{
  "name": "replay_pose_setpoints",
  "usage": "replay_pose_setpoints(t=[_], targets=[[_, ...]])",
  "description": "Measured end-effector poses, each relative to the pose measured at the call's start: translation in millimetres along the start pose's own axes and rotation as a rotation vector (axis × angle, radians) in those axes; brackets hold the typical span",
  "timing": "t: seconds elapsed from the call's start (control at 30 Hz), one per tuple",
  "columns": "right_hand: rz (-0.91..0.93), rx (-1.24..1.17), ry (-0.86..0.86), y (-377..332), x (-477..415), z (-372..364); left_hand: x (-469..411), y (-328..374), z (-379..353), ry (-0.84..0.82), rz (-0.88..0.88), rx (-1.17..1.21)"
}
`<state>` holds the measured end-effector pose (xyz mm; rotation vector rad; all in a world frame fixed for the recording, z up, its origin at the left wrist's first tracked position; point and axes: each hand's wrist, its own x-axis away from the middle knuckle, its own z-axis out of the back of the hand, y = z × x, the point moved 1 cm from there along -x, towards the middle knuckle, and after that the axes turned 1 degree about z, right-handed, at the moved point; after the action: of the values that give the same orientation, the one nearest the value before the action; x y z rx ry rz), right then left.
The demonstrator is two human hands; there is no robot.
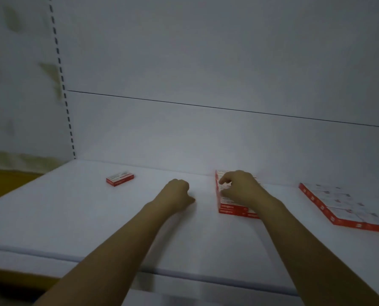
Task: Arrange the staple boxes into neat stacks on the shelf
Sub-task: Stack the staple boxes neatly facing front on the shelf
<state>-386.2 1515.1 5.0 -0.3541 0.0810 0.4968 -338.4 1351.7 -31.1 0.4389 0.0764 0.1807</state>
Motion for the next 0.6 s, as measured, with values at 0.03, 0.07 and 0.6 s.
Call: replay_pose_setpoints(t=[0.03, 0.07, 0.6], targets=[[0.030, 0.006, -0.024, -9.9, -6.2, -4.7, 0.8, -14.7, 8.1, 0.023, 0.026, -0.017], [0.059, 0.012, -0.050, -20.4, -13.1, -10.7, 1.9, -29.9, 16.2, 0.048, 0.058, -0.032], [0.405, 0.013, -0.304, -162.0, -127.9, -119.3, 27.5, -213.4, 94.9, 0.223, 0.462, -0.144]])
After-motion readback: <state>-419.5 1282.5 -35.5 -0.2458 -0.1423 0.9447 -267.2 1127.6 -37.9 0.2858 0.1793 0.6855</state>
